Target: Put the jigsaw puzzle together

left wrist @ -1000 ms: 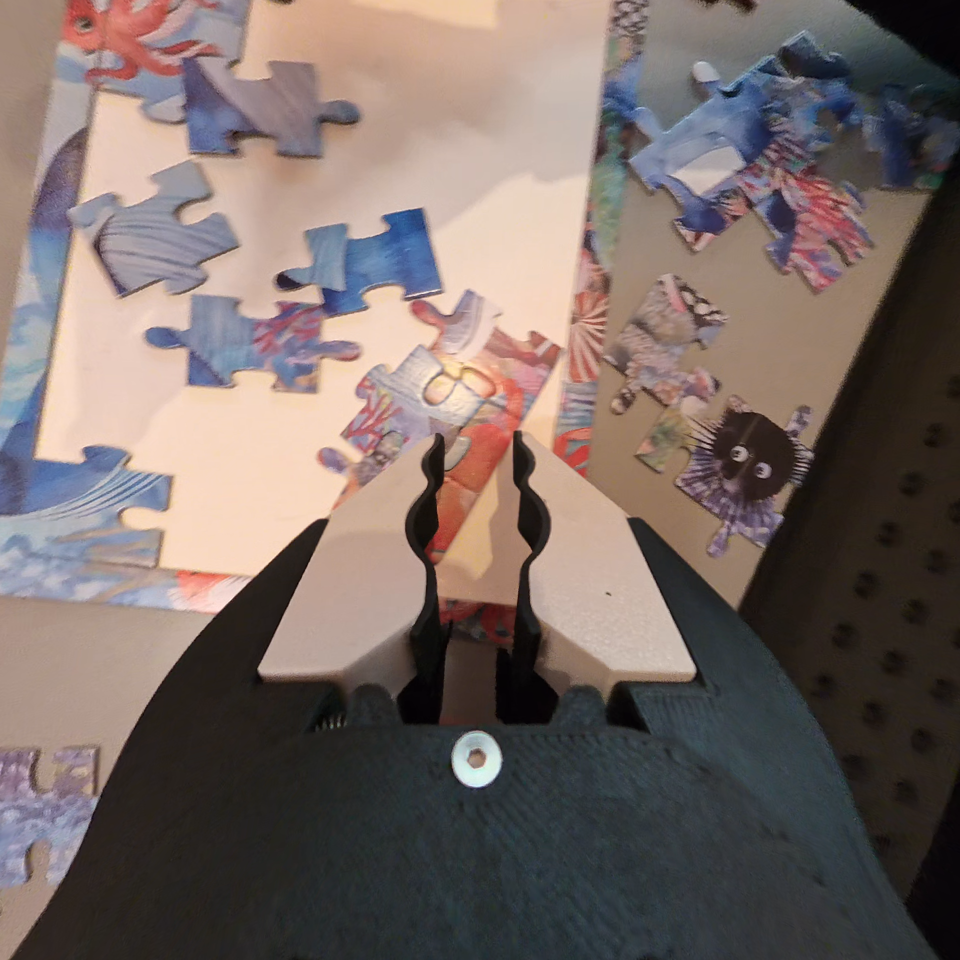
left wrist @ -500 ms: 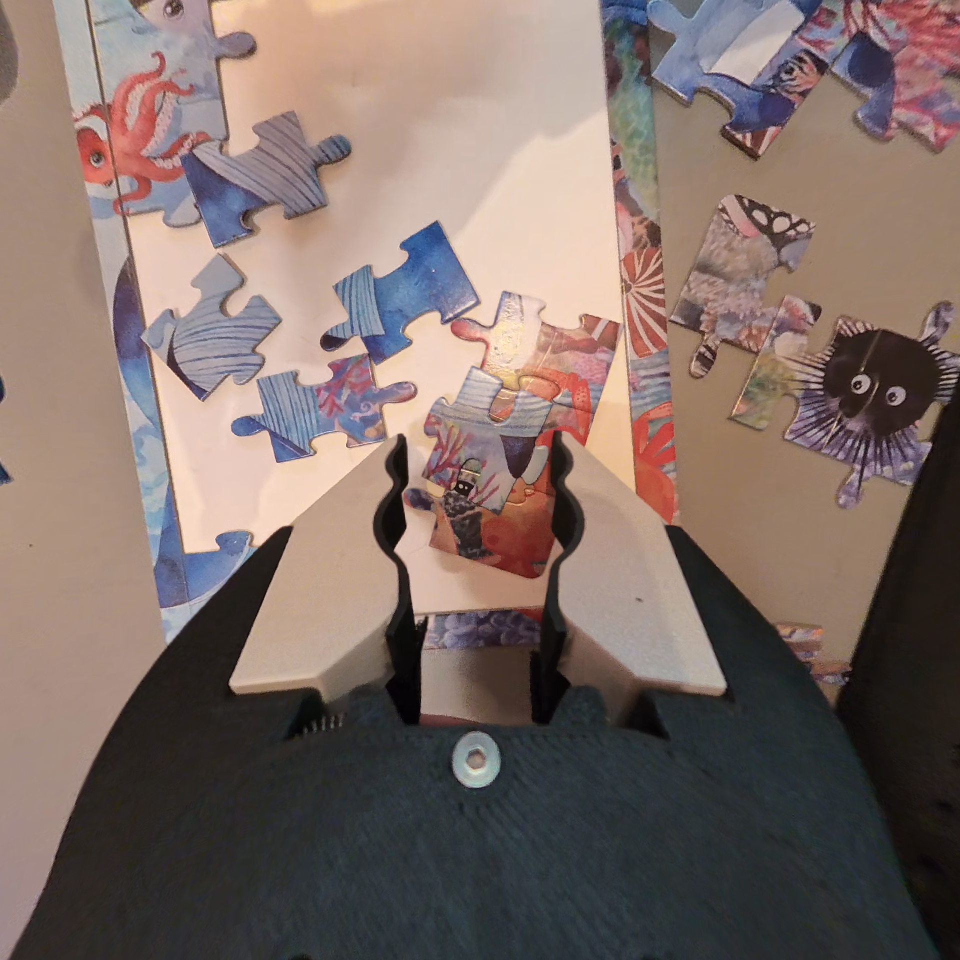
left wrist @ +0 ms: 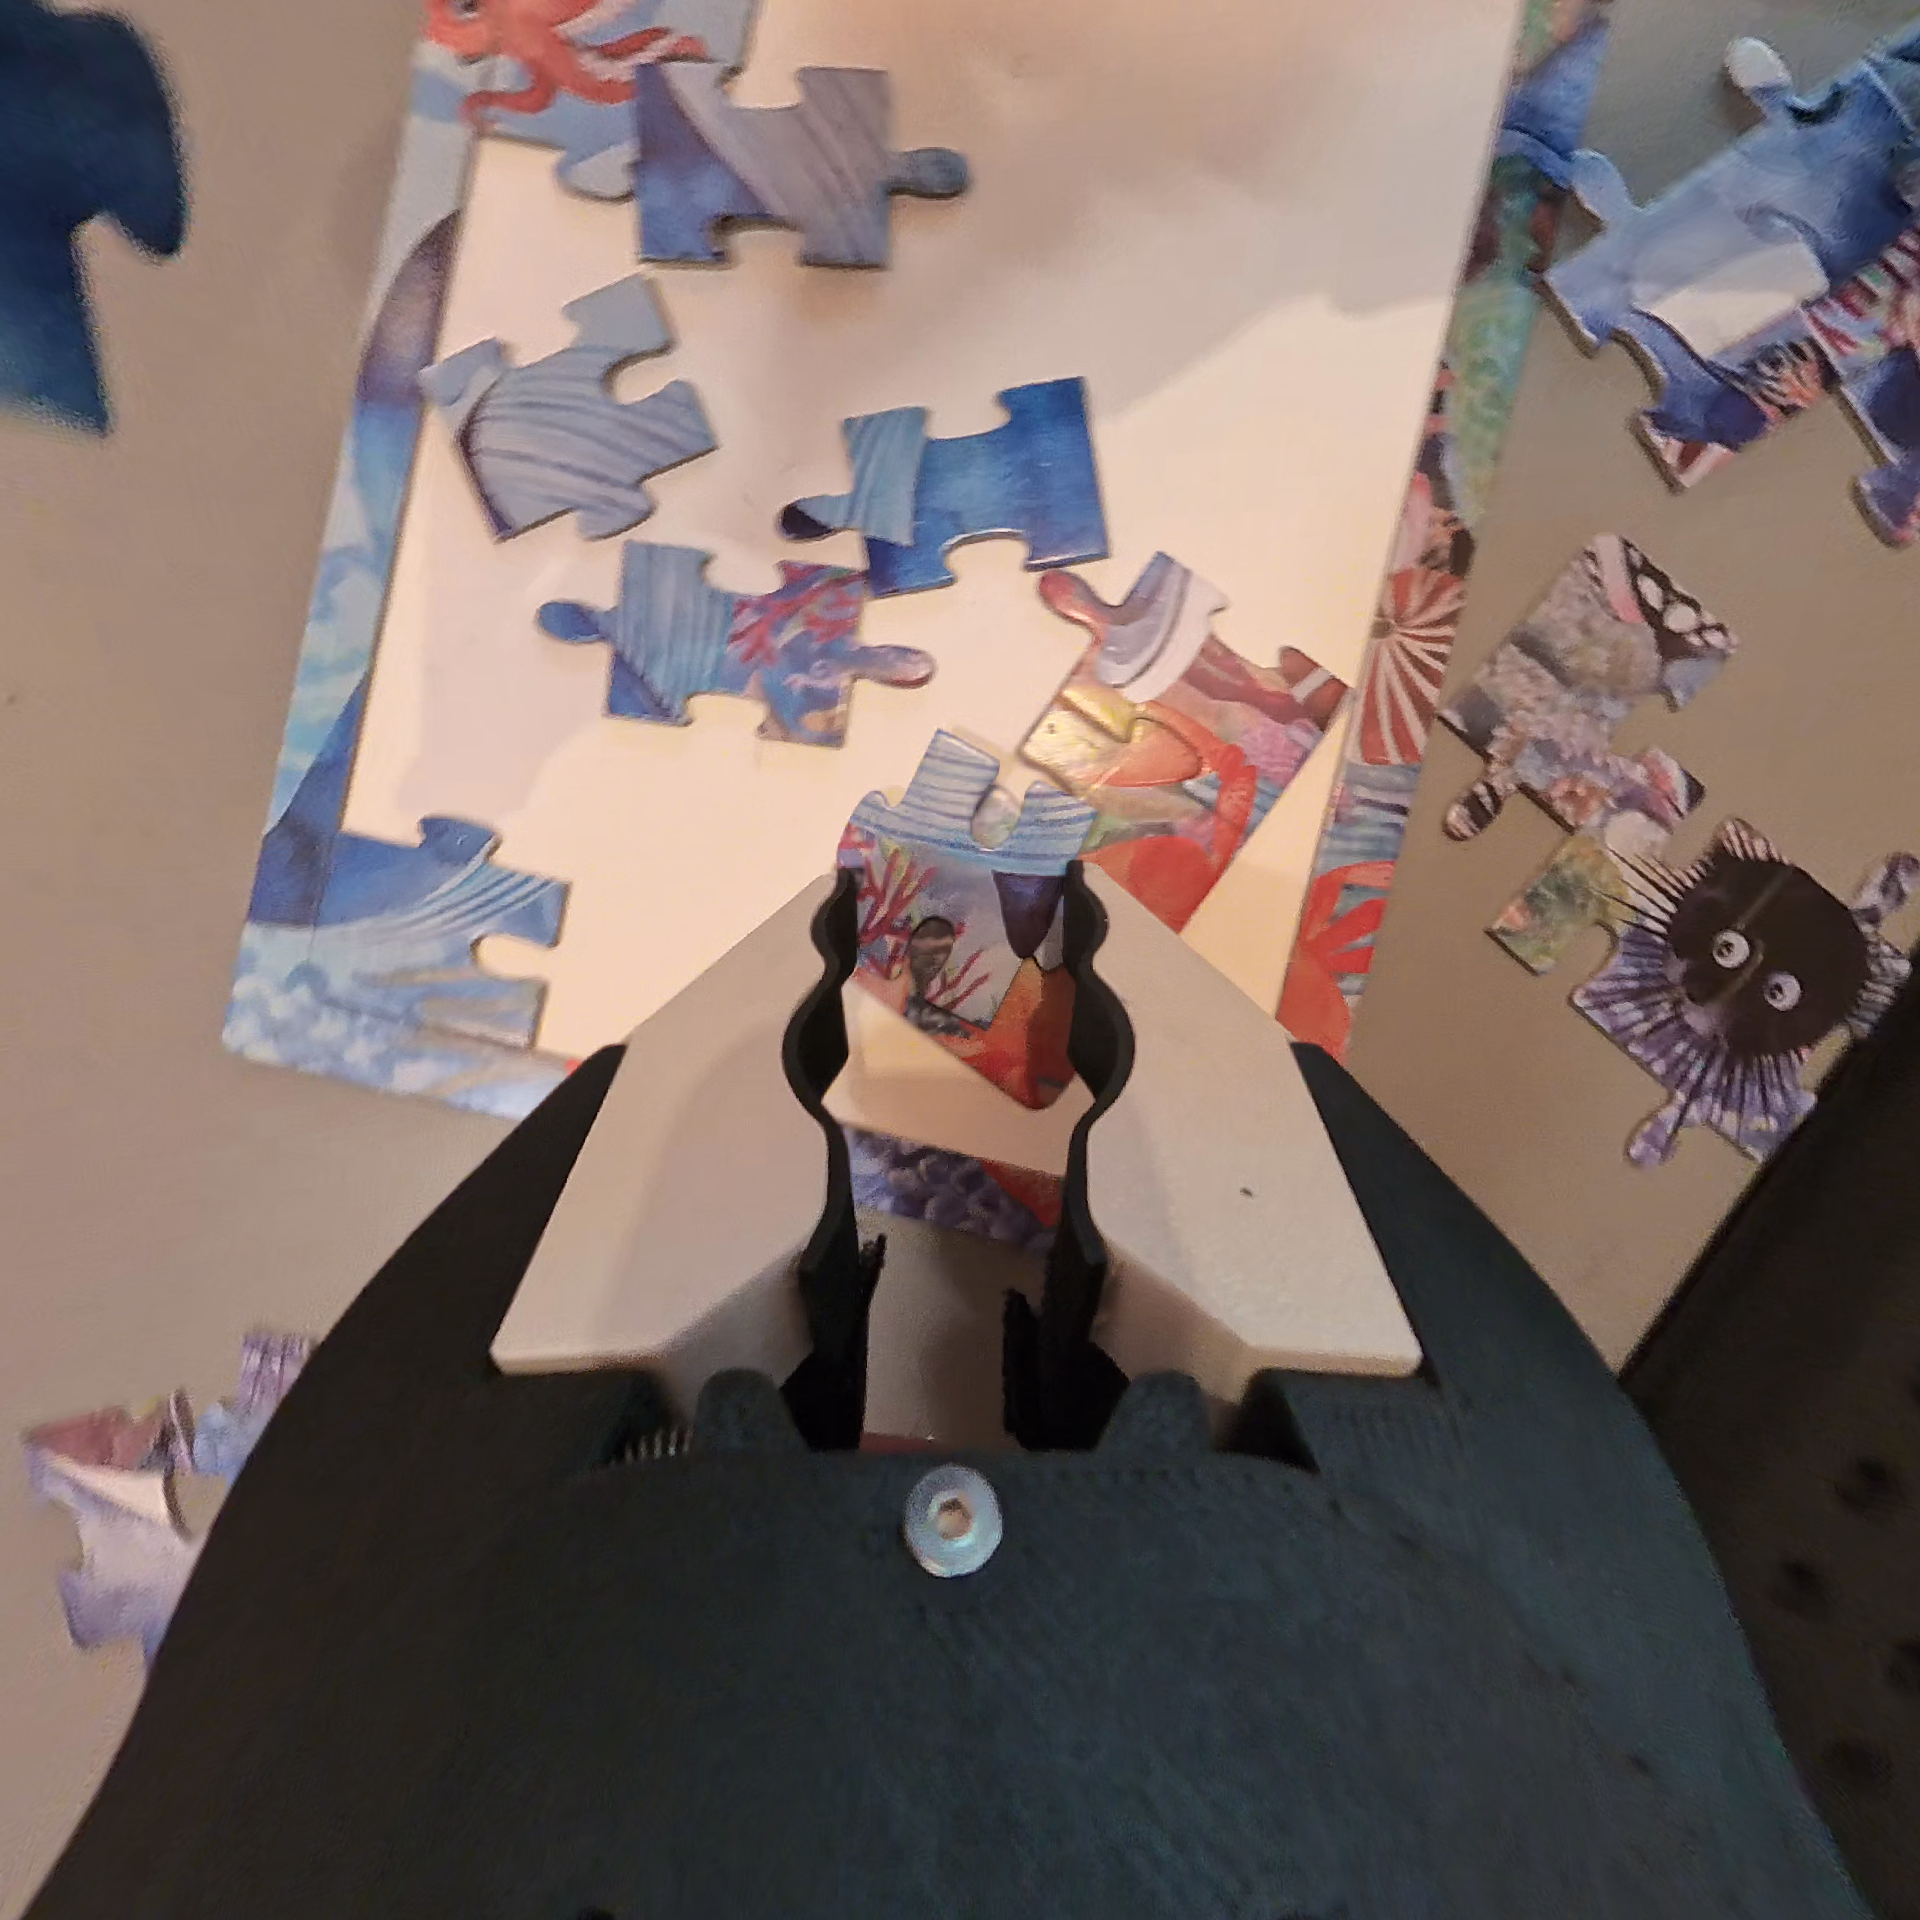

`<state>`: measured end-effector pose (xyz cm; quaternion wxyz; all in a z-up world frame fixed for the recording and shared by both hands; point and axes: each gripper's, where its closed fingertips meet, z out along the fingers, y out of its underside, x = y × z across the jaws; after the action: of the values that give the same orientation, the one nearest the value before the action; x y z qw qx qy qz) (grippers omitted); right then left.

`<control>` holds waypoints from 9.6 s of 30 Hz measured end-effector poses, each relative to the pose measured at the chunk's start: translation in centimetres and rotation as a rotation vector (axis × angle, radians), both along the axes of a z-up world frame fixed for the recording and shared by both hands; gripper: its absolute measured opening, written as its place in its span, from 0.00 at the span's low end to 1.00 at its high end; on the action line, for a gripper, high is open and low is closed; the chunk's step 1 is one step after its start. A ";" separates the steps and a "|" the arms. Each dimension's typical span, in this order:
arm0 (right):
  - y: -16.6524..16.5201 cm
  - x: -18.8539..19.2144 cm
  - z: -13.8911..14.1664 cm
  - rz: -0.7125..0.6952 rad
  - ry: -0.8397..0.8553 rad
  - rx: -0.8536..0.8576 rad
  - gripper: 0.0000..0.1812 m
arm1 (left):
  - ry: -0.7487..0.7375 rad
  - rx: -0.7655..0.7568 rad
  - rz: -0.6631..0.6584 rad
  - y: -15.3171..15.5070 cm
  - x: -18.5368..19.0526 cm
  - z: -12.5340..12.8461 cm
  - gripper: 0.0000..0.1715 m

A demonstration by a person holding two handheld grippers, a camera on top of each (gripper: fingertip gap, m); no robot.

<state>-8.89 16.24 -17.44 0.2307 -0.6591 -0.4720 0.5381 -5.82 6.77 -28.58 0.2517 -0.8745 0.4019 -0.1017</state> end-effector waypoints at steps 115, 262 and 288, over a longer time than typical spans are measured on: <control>-4.1 4.9 -8.2 0.288 -0.603 0.243 0.20 | -0.358 0.118 0.291 6.7 -9.8 4.1 0.00; -4.3 5.9 -11.4 0.332 -0.835 0.449 0.12 | -0.363 0.081 0.243 6.0 -8.7 3.3 0.00; -7.1 4.4 -10.9 0.448 -0.703 0.368 0.13 | -0.360 0.068 0.238 6.0 -8.6 2.9 0.00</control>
<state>-4.46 9.17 -28.37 0.0478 -0.6313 -0.7405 0.2255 -14.40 12.75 -25.66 0.3589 -0.8745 0.2476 -0.2123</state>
